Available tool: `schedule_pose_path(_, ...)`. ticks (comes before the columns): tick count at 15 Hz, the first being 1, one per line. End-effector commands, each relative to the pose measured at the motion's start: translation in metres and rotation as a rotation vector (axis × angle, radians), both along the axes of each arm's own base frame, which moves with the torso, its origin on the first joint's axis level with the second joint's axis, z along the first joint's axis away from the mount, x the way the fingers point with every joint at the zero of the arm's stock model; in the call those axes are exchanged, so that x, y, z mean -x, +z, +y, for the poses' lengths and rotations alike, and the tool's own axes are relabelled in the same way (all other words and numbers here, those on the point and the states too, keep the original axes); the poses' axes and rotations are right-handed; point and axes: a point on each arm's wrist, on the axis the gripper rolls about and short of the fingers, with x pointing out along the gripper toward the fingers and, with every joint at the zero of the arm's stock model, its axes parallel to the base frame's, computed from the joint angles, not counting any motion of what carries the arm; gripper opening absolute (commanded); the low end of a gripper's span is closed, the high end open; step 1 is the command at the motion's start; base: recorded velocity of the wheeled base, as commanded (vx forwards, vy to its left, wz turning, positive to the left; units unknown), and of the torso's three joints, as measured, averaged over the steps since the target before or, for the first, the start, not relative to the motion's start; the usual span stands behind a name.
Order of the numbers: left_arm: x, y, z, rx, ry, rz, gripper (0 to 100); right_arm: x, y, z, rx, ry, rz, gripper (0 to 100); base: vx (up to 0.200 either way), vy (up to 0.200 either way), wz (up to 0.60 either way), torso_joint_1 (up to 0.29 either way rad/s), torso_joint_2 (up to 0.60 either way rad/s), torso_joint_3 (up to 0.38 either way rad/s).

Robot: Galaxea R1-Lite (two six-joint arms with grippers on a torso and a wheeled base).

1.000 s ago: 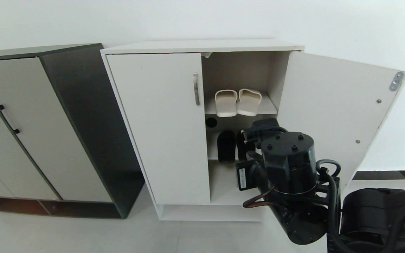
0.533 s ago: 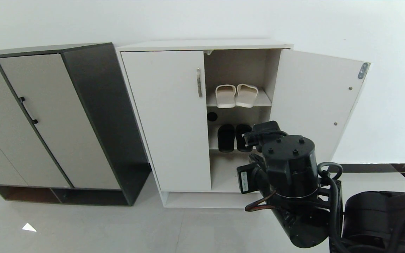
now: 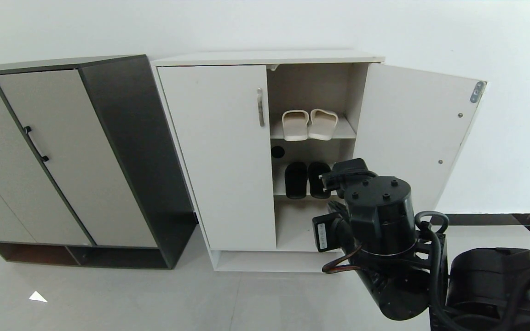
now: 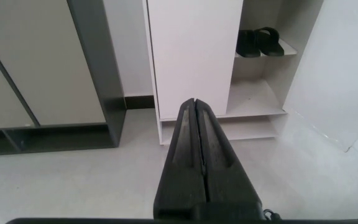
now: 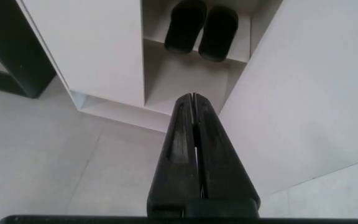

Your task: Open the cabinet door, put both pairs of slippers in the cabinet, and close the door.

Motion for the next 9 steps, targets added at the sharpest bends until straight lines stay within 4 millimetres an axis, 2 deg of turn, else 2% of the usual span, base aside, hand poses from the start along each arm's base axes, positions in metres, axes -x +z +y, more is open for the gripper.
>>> schedule_pose_path(1, 0.0000, 0.0000, 0.0000, 0.000, 0.000, -0.001, 0, -0.0001, -0.0003, 0.0001, 0.000, 0.000, 0.000, 0, 0.000, 0.000, 0.00, 0.000, 0.00, 0.000)
schedule_pose_path(9, 0.0000, 0.0000, 0.0000, 0.000, 0.000, -0.001, 0, -0.0001, -0.0004, 0.0001, 0.002, 0.000, 0.001, 0, 0.000, 0.000, 0.00, 0.000, 0.00, 0.000)
